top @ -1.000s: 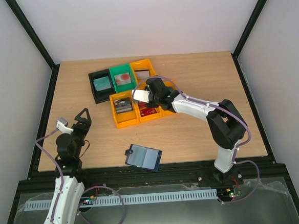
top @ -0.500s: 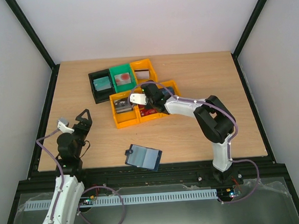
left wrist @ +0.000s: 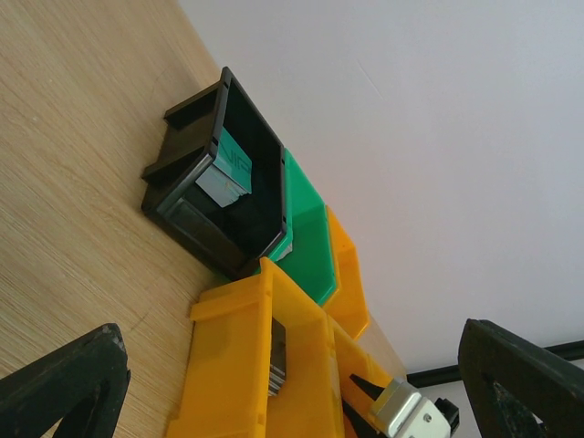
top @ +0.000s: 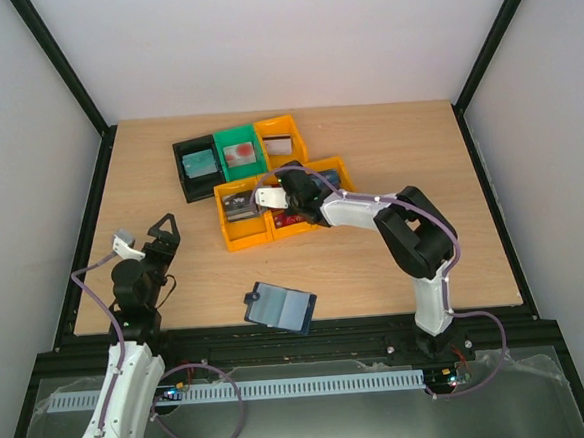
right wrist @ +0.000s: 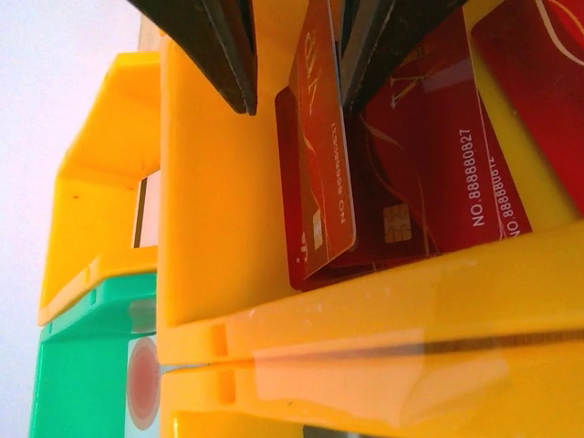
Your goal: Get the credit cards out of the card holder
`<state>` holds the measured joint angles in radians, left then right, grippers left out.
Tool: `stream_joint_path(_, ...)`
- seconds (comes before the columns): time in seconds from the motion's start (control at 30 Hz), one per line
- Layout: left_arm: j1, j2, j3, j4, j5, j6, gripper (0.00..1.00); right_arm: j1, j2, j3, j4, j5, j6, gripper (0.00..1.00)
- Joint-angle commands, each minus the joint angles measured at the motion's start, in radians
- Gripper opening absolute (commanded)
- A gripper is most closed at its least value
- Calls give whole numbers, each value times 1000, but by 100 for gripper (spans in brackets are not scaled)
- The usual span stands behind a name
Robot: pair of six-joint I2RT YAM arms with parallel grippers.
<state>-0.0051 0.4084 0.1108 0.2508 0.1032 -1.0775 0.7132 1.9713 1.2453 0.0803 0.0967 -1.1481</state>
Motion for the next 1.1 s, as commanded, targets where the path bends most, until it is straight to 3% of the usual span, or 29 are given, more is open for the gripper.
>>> stream_joint_path(0.0,10,2,-15,22,-5,-2,99,2,-30,-21,8,11,-6,28)
stream_joint_path(0.03,10,3,-14,23,-4,-3,100,3,-37,-19,8,10,-3,29)
stream_joint_path(0.17,10,1,-16,27,1,-2,99,3,-71,-9,-26,-29,11,58)
stream_joint_path(0.4,10,-2,-17,34,9,-2,99,-2,-143,-9,-13,-70,104,67)
stream_joint_path(0.47,10,-2,-17,34,8,-1,99,-9,-181,7,27,-93,232,70)
stream_joint_path(0.6,10,-3,-17,35,3,0,99,-34,-212,141,2,-82,691,74)
stream_joint_path(0.67,10,-3,-16,33,0,2,100,-42,-180,264,-129,-71,898,69)
stream_joint_path(0.8,10,-3,-16,32,0,3,99,-43,-73,490,-441,-13,1231,30)
stream_joint_path(0.93,11,-6,-16,29,-2,3,100,-41,-55,464,-507,-46,1476,6)
stream_joint_path(1.07,11,-9,-16,30,-3,4,100,-18,-13,459,-637,5,1553,2)
